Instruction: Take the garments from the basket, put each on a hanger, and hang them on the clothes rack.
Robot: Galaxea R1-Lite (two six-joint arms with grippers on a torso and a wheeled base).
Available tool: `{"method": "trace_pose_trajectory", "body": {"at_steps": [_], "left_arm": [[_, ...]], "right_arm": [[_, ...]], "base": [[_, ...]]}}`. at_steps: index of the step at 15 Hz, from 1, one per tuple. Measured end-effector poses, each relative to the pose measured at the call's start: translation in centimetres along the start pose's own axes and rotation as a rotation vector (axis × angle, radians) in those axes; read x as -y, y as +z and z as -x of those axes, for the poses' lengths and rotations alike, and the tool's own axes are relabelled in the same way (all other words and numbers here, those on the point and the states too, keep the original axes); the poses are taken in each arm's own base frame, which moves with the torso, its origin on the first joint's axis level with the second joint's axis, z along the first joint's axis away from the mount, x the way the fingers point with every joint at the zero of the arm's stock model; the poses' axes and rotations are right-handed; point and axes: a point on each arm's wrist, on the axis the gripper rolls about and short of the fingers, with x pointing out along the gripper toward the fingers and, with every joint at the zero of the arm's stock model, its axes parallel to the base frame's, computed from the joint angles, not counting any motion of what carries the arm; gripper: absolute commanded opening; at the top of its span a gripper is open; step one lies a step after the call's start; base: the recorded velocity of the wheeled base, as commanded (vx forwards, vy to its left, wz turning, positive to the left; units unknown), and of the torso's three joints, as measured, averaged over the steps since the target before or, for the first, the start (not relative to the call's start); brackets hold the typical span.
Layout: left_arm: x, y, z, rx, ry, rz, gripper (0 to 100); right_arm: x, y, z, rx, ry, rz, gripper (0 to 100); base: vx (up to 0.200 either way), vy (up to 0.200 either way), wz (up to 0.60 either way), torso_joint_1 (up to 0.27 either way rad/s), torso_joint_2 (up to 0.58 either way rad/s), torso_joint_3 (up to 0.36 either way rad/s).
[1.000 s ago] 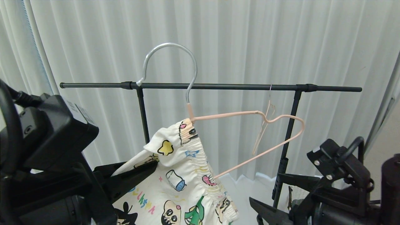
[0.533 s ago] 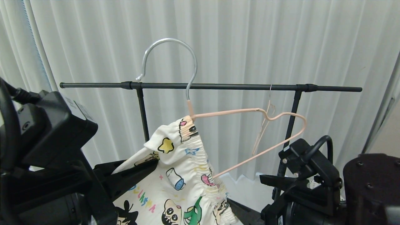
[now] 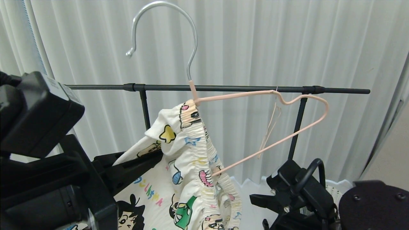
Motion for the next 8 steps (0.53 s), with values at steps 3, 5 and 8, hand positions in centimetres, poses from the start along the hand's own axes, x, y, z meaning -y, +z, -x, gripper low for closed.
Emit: {"method": "trace_pose_trajectory", "body": {"at_steps": [3, 5, 8], "left_arm": [[0.0, 0.0, 0.1, 0.000, 0.003, -0.004, 0], [0.0, -0.2, 0.1, -0.004, 0.002, -0.006, 0], [0.0, -0.3, 0.1, -0.010, 0.001, -0.008, 0]], "right_arm": [[0.8, -1.0, -0.2, -0.083, -0.094, 0.034, 100], [2.3, -1.7, 0.2, -0.147, -0.204, 0.054, 100], [4.6, -2.0, 1.1, -0.169, -0.313, 0.046, 100]], "base": [[0.000, 0.000, 0.00, 0.000, 0.00, 0.000], [0.000, 0.000, 0.00, 0.000, 0.00, 0.000], [0.000, 0.000, 0.00, 0.000, 0.00, 0.000]]}}
